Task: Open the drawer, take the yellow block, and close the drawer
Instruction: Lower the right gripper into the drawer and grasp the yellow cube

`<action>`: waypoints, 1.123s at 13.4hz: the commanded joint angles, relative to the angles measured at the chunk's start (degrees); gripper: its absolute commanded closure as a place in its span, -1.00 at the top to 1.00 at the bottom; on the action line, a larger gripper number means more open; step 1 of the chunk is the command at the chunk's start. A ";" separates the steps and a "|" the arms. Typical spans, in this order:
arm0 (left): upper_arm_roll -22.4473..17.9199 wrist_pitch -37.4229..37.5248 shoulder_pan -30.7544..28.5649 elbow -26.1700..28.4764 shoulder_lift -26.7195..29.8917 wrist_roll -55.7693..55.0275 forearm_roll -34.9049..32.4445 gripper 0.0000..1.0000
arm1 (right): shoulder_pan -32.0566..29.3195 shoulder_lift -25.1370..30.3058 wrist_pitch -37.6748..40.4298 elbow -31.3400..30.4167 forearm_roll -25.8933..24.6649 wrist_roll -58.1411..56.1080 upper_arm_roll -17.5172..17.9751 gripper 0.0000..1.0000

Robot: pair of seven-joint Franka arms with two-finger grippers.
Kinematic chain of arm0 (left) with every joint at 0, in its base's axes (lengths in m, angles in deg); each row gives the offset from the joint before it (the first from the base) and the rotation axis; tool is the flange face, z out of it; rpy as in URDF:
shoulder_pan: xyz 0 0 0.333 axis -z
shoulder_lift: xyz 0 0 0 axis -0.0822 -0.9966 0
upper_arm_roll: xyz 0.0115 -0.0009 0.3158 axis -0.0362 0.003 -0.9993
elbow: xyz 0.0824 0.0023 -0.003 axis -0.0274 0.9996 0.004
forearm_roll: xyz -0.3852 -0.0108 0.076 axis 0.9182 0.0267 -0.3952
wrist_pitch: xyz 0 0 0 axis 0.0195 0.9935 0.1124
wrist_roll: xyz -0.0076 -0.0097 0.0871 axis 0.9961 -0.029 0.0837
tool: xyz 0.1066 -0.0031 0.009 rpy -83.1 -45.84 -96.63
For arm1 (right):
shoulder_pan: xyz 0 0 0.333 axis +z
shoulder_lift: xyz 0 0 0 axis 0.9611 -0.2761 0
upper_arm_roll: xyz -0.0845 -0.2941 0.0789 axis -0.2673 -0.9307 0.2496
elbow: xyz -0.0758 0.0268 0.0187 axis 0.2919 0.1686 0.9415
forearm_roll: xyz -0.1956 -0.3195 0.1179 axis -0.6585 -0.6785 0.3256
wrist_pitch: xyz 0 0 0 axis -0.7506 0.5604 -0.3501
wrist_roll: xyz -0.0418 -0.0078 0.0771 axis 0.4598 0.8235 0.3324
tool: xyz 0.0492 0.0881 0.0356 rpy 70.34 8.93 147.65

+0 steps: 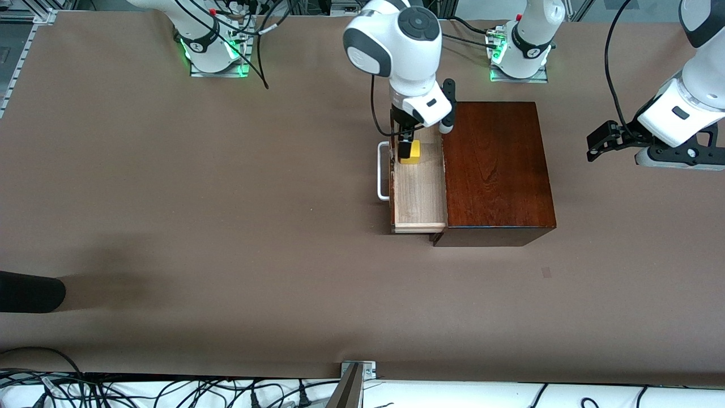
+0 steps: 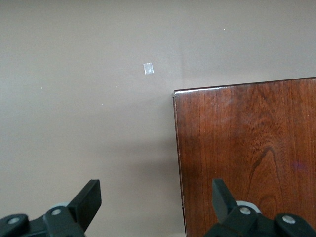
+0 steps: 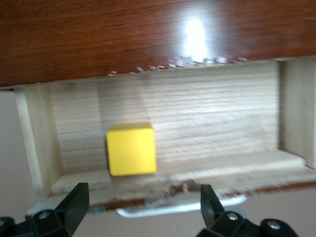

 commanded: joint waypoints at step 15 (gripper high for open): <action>0.60 2.13 -0.08 -0.83 1.12 -0.33 1.24 1.00 | 1.59 -7.38 -4.67 3.45 -0.33 0.90 -0.50 1.00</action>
